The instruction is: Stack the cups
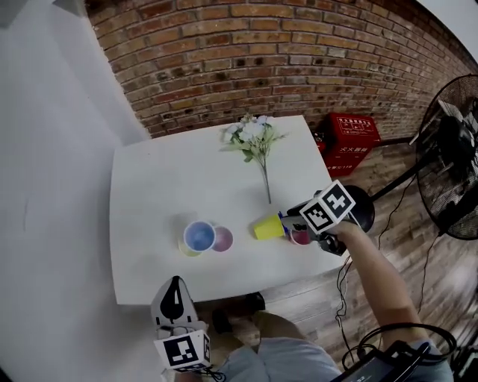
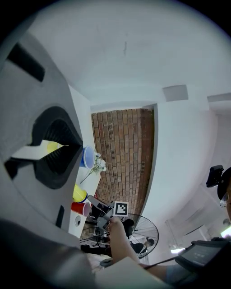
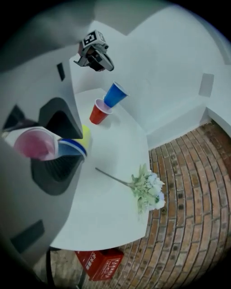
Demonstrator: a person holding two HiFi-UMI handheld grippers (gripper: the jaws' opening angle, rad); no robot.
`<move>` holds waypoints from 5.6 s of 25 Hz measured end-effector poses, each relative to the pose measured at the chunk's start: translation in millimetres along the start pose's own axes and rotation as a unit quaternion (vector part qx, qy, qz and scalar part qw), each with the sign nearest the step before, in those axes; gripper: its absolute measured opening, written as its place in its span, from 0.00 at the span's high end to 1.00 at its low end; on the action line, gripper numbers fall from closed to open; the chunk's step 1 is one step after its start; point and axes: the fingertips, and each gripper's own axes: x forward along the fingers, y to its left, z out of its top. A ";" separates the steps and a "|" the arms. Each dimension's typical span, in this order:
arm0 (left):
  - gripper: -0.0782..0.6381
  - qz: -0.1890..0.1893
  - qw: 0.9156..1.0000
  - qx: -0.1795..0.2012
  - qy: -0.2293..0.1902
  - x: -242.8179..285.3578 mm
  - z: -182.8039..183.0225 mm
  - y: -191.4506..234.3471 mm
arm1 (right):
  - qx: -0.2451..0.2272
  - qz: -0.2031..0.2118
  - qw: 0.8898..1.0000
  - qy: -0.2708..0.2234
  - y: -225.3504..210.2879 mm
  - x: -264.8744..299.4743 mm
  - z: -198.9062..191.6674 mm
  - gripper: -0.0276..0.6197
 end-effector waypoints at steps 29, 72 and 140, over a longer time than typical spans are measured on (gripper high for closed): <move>0.88 0.008 1.000 -0.008 -0.006 14.9 9.1 27.1 | -0.157 -0.106 0.982 0.007 8.0 -41.6 57.4 0.93; 0.88 0.012 1.000 0.005 0.007 11.5 6.7 33.8 | -0.231 0.038 0.971 -0.052 59.1 -34.2 63.6 0.74; 0.88 0.030 0.999 -0.004 0.014 -31.3 -12.2 71.2 | -0.715 -0.204 0.610 0.276 106.3 58.0 -21.4 0.91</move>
